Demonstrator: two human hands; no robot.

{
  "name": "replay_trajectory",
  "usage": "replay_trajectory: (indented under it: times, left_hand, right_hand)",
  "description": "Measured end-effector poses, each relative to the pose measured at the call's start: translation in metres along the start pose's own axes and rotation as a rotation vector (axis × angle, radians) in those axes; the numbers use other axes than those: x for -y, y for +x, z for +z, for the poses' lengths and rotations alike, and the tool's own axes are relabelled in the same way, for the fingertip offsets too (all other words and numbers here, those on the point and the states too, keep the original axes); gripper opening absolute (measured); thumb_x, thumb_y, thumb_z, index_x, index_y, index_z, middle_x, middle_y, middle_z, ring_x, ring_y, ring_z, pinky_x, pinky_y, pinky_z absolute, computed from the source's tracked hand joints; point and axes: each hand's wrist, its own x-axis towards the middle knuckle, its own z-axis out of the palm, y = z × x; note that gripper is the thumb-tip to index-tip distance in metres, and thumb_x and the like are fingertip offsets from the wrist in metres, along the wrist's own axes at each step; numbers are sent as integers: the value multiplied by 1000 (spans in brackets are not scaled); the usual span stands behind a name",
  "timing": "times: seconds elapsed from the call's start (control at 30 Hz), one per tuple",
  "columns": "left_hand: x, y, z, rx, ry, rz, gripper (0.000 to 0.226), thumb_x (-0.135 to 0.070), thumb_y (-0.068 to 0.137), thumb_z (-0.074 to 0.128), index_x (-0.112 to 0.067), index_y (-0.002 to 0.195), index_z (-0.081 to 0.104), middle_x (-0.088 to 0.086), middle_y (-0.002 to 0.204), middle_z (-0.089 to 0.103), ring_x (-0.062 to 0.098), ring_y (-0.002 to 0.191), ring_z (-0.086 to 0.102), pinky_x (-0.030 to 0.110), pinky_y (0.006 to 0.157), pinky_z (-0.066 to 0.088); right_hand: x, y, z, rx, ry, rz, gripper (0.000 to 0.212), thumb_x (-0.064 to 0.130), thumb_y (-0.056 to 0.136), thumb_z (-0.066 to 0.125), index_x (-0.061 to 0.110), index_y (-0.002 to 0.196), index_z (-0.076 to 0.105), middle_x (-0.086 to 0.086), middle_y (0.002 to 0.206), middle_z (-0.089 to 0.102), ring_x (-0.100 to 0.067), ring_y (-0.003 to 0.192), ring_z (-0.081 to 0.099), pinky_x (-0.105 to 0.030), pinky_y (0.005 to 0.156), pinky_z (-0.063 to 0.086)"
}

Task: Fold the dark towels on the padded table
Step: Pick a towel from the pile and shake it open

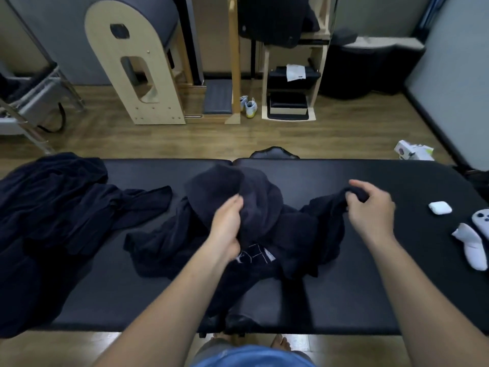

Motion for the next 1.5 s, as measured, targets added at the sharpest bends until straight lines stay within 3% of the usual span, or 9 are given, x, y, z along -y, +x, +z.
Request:
replay_trajectory:
  times: [0.1,0.23,0.43,0.7,0.8,1.03,1.2,1.33,1.5]
  left_hand:
    - [35,2,-21,-8,40,-82,20,-22,96,59,-13,106,75,11,100,76,29,93,72,40,82,58]
    - [55,1,-33,2,50,-32,22,-20,96,62,-1,103,70,17,107,73,29,99,70,41,86,58]
    - [56,0,-35,-63,147,-67,25,-12,84,76,-3,104,65,16,98,74,30,90,71,36,77,59]
    - [44,5,-52,-159,12,17,7,-8,83,67,-8,76,69,12,99,75,26,93,69,30,73,53]
    - [41,6,-48,-131,68,96,43,-11,80,76,-19,54,42,8,85,72,22,90,69,28,73,52]
    - [16,-8,-33,-23,-236,-20,37,8,76,44,-5,98,72,10,99,75,30,93,69,37,80,57]
    - [6,-19,-15,6,14,261,16,-10,85,72,-7,101,73,11,98,76,29,98,71,41,85,59]
    - [9,-21,-12,-52,249,584,8,-23,87,72,-16,87,76,3,88,75,26,93,71,41,84,58]
    - [10,-20,-12,-221,450,805,19,-32,87,71,-15,80,74,-8,81,58,11,83,60,26,78,47]
  right_hand:
    - [-11,-2,6,-1,67,3,27,19,96,57,25,121,67,0,119,67,-21,113,61,-35,99,49]
    - [9,-15,26,169,559,205,31,8,93,65,21,120,59,-2,100,66,-11,79,66,-23,62,56]
    - [13,-46,68,415,138,23,22,28,84,76,11,75,66,-3,69,70,-12,63,59,-30,64,48]
    - [24,-32,44,454,-190,-167,21,31,98,56,18,89,69,0,79,68,-26,85,62,-32,71,41]
    - [40,-30,36,580,-162,-179,9,27,93,66,26,98,74,9,92,72,-11,91,64,-28,82,47]
    - [59,-34,22,629,43,-203,23,5,90,65,26,87,73,7,73,70,-9,67,59,-24,66,45]
    - [65,-34,27,422,92,-247,20,14,91,65,30,80,71,9,66,61,-8,63,55,-24,63,43]
    - [66,-41,29,481,10,-326,26,14,90,67,37,77,67,7,80,61,-2,73,53,-11,66,38]
    - [75,-45,26,458,77,-366,30,14,92,65,42,79,66,-4,84,61,-18,78,56,-21,69,42]
